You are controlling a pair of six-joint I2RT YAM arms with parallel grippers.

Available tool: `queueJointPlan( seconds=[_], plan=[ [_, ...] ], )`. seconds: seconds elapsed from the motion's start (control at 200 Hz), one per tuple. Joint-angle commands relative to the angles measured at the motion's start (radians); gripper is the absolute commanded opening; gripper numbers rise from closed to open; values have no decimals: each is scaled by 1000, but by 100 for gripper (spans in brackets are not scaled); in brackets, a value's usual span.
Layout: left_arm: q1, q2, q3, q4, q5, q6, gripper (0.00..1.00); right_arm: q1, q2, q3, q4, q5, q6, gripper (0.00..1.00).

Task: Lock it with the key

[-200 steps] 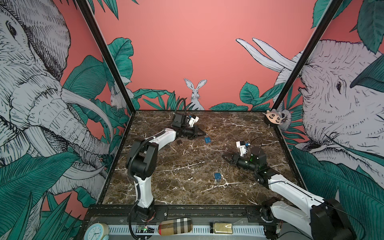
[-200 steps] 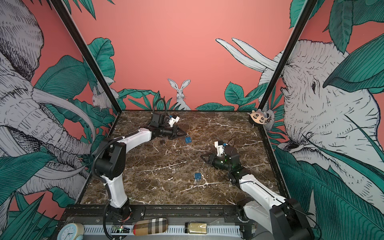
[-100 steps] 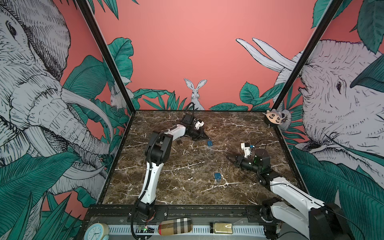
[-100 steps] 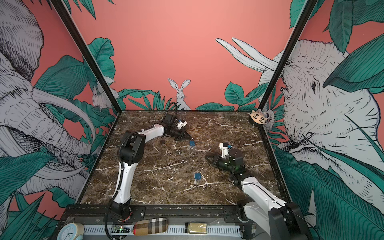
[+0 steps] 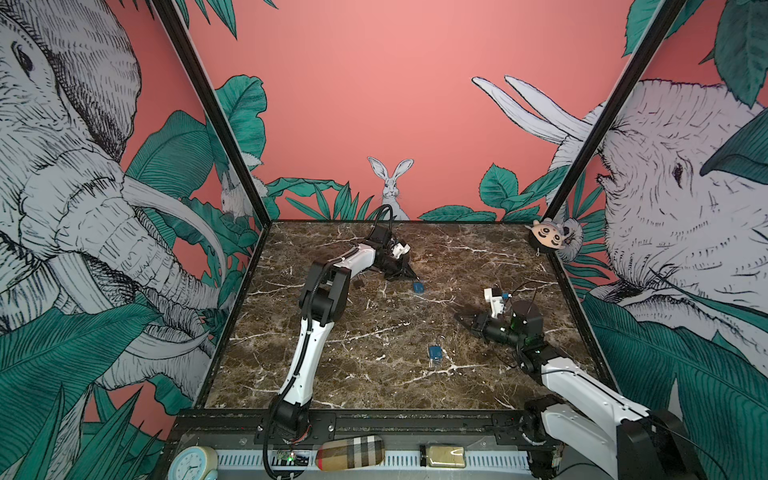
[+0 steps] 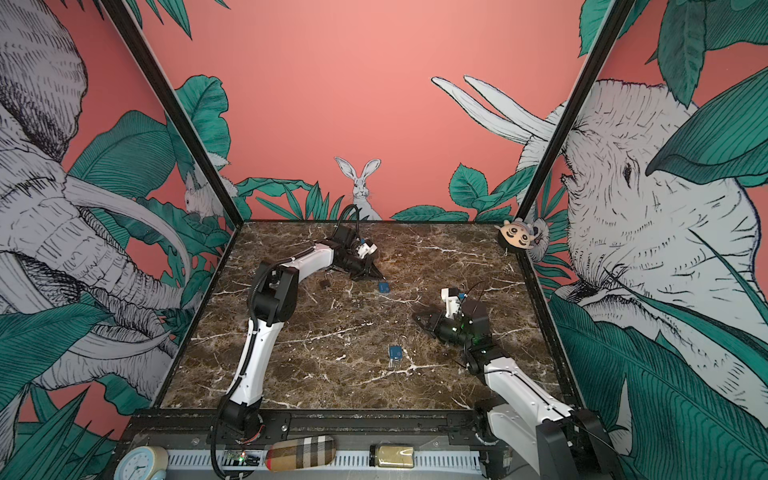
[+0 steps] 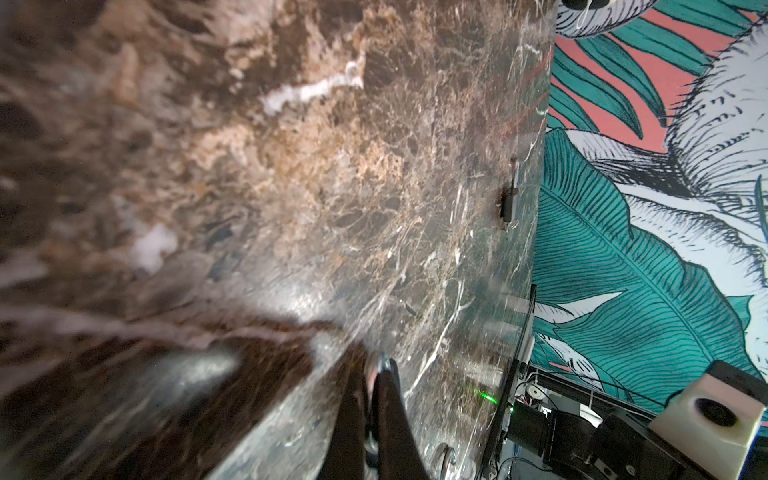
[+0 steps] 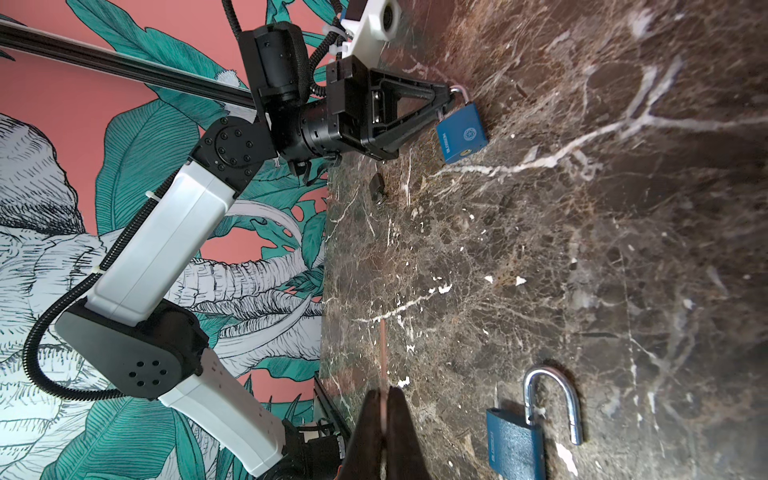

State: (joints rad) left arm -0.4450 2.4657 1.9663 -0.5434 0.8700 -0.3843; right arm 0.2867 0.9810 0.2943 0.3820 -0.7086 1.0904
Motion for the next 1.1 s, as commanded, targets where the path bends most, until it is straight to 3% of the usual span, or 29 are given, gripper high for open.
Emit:
queueJointPlan(
  seconds=[0.0, 0.225, 0.38, 0.51, 0.73, 0.765, 0.89, 1.09],
  plan=[
    [5, 16, 45, -74, 5, 59, 0, -5, -32, 12, -4, -19, -29, 0],
    [15, 41, 75, -96, -23, 75, 7, -5, -67, 11, -43, -36, -67, 0],
    [23, 57, 108, -116, -40, 85, 20, -5, -64, 19, -99, -20, -99, 0],
    [25, 71, 142, -135, -23, 108, 34, -4, -72, 83, -271, 40, -175, 0],
    [45, 56, 184, -163, -49, 134, 44, -4, -16, 159, -360, 121, -216, 0],
    [50, 36, 179, -161, -47, 140, 51, -3, 18, 173, -358, 133, -218, 0],
    [70, -95, 86, -59, -9, 137, 53, 10, 134, 235, -360, 176, -235, 0],
    [92, -377, -128, 82, -113, 100, 57, 45, 327, 392, -386, 250, -271, 0]
  ],
)
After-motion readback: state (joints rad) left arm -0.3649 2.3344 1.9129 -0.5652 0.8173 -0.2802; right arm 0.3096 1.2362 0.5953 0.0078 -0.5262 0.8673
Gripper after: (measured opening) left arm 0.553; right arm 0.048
